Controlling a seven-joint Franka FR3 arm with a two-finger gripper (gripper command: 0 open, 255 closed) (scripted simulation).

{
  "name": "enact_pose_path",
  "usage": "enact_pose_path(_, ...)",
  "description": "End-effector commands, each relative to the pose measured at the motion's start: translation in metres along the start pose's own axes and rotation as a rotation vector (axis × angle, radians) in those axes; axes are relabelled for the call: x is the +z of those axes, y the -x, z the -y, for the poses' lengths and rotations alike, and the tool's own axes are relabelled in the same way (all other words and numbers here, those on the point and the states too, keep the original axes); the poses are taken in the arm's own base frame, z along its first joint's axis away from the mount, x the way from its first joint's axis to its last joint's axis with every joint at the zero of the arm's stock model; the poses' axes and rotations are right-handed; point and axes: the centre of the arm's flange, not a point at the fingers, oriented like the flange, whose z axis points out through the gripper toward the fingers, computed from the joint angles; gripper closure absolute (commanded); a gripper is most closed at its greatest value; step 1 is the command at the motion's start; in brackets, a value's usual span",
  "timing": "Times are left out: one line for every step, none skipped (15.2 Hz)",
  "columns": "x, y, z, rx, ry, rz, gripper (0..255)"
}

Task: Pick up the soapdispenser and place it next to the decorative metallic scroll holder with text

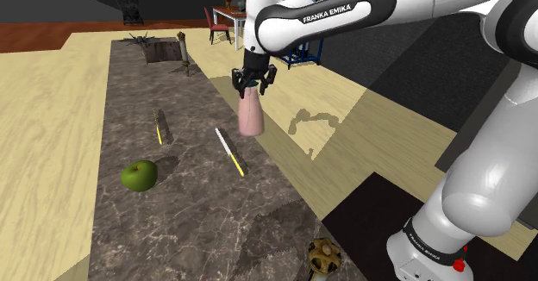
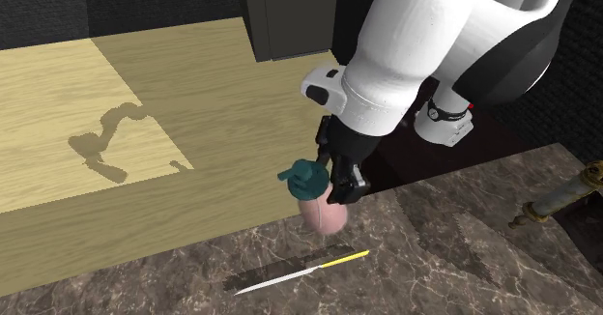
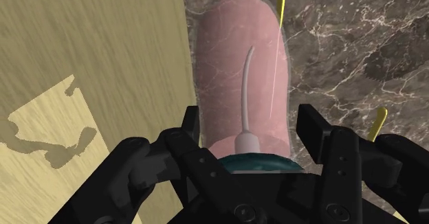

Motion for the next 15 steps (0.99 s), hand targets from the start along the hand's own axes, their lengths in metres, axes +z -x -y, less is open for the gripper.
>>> enact_pose_path(-0.011, -0.002, 0.0, 0.0, 0.0, 0.0, 255)
enact_pose_path(-0.016, -0.003, 0.0, 0.0, 0.0, 0.0, 255)
enact_pose_path(-0.021, -0.004, 0.0, 0.0, 0.0, 0.0, 255)
enact_pose_path(-0.026, -0.005, 0.0, 0.0, 0.0, 0.0, 255)
enact_pose_path(-0.031, -0.007, 0.0, 0.0, 0.0, 0.0, 255)
enact_pose_path(-0.037, -0.008, 0.0, 0.0, 0.0, 0.0, 255)
enact_pose_path(-0.042, -0.009, 0.0, 0.0, 0.0, 0.0, 255)
enact_pose_path(-0.047, -0.01, 0.0, 0.0, 0.0, 0.0, 255)
enact_pose_path(-0.052, -0.012, 0.0, 0.0, 0.0, 0.0, 255)
enact_pose_path(-0.057, -0.013, 0.0, 0.0, 0.0, 0.0, 255)
enact_pose_path(-0.062, -0.014, 0.0, 0.0, 0.0, 0.0, 255)
enact_pose_path(-0.067, -0.015, 0.0, 0.0, 0.0, 0.0, 255)
enact_pose_path(-0.073, -0.016, 0.0, 0.0, 0.0, 0.0, 255)
enact_pose_path(-0.078, -0.018, 0.0, 0.0, 0.0, 0.0, 255)
enact_pose_path(-0.083, -0.019, 0.0, 0.0, 0.0, 0.0, 255)
